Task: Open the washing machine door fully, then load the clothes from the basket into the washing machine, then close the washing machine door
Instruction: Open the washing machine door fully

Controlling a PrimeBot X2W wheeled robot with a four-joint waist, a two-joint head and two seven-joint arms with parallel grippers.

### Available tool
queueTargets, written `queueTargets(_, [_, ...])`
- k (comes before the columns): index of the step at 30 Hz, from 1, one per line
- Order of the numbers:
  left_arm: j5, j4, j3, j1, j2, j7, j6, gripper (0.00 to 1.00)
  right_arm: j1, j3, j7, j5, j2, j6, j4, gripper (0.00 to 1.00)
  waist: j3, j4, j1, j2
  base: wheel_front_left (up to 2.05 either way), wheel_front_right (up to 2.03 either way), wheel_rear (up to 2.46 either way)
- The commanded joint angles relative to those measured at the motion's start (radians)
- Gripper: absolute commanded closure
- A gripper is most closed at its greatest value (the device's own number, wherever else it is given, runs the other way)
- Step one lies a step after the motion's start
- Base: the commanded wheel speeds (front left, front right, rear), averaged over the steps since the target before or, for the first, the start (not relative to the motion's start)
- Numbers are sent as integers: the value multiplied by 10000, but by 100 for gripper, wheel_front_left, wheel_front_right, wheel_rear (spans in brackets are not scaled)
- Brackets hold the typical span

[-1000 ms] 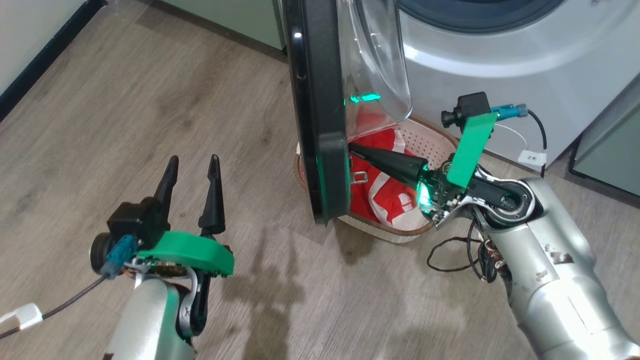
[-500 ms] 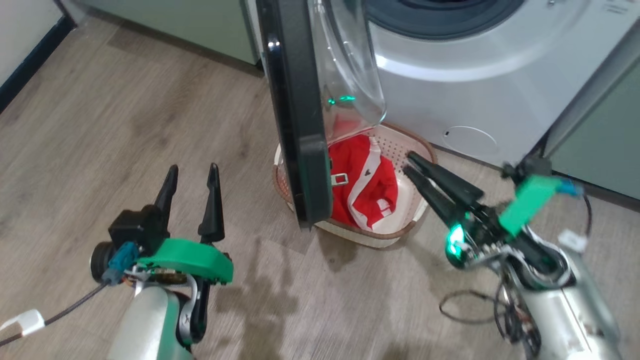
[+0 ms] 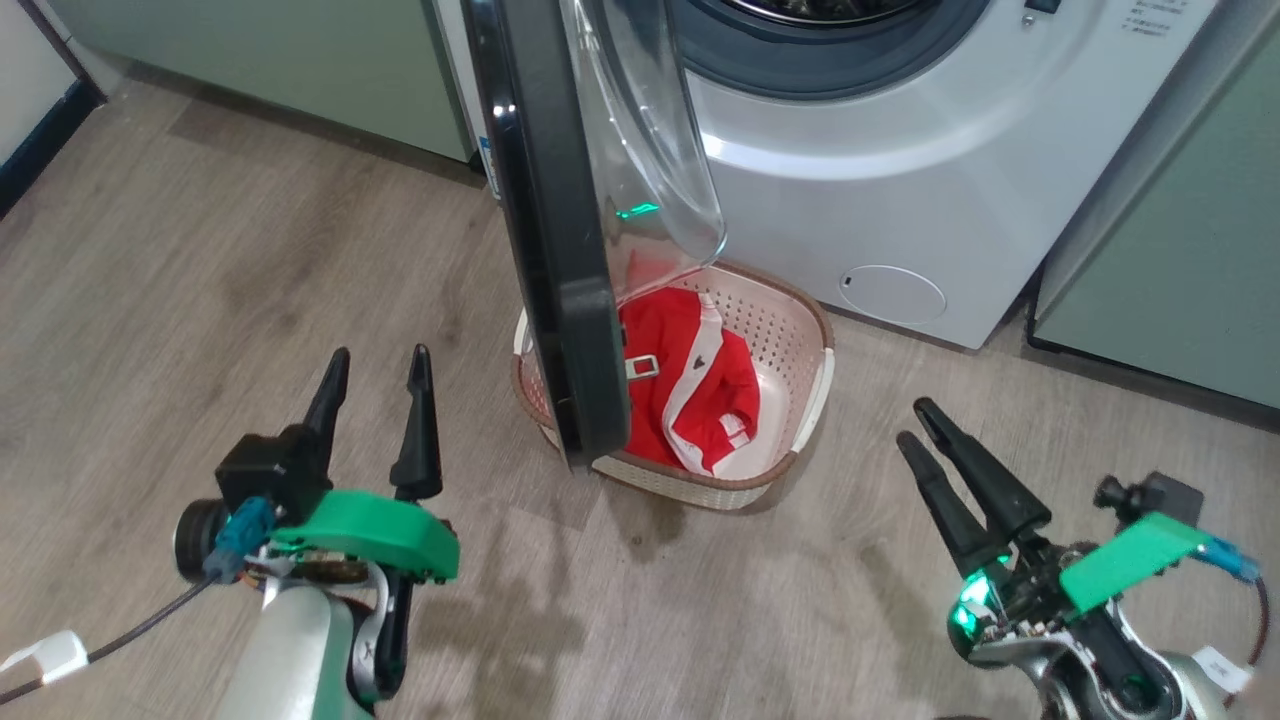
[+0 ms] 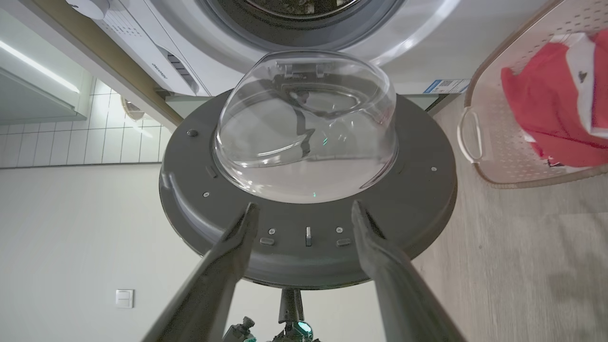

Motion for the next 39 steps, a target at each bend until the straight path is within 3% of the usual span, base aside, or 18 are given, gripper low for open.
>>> queueTargets(1, [78, -272, 377, -79, 172, -97, -61, 0, -176, 181, -181, -196, 78, 8, -482, 0, -3, -26, 0, 0, 0, 0, 0])
queueTargets(6, [99, -317, 471, -38, 204, -97, -34, 0, -260, 92, -1360, -1120, 92, 8, -787, 0, 22, -154, 0, 0, 0, 0, 0])
queueTargets(11, [121, -363, 531, -115, 241, -97, -40, 0, -979, -131, -3016, -3022, -49, 8, -901, 0, 61, -200, 0, 0, 0, 0, 0])
queueTargets(15, [139, -397, 564, -164, 259, -97, -41, 0, -1616, -191, -4490, -5407, -370, 8, -816, 0, 66, -212, 0, 0, 0, 0, 0])
queueTargets(19, [163, -422, 579, -194, 269, -97, -41, 0, -2036, -194, -5733, -8664, -631, 8, -670, 0, 30, -200, 0, 0, 0, 0, 0])
queueTargets(23, [197, -419, 592, -194, 274, -97, -27, 0, -2042, -367, -6166, -11541, -391, 8, -690, 0, -46, -162, 0, 0, 0, 0, 0])
queueTargets(26, [209, -413, 610, -146, 273, -97, -16, 0, -1805, -449, -6278, -13086, -138, 8, -649, 0, -110, -162, 0, 0, 0, 0, 0])
queueTargets(32, [235, -394, 593, -25, 263, -97, -13, 0, -1418, -368, -6387, -14629, 75, 8, -78, 0, -202, -213, 0, 0, 0, 0, 0])
queueTargets(39, [272, -387, 571, 17, 260, -97, -25, 0, -1601, -59, -6455, -14761, 112, 8, 566, 0, -187, -296, 0, 0, 0, 0, 0])
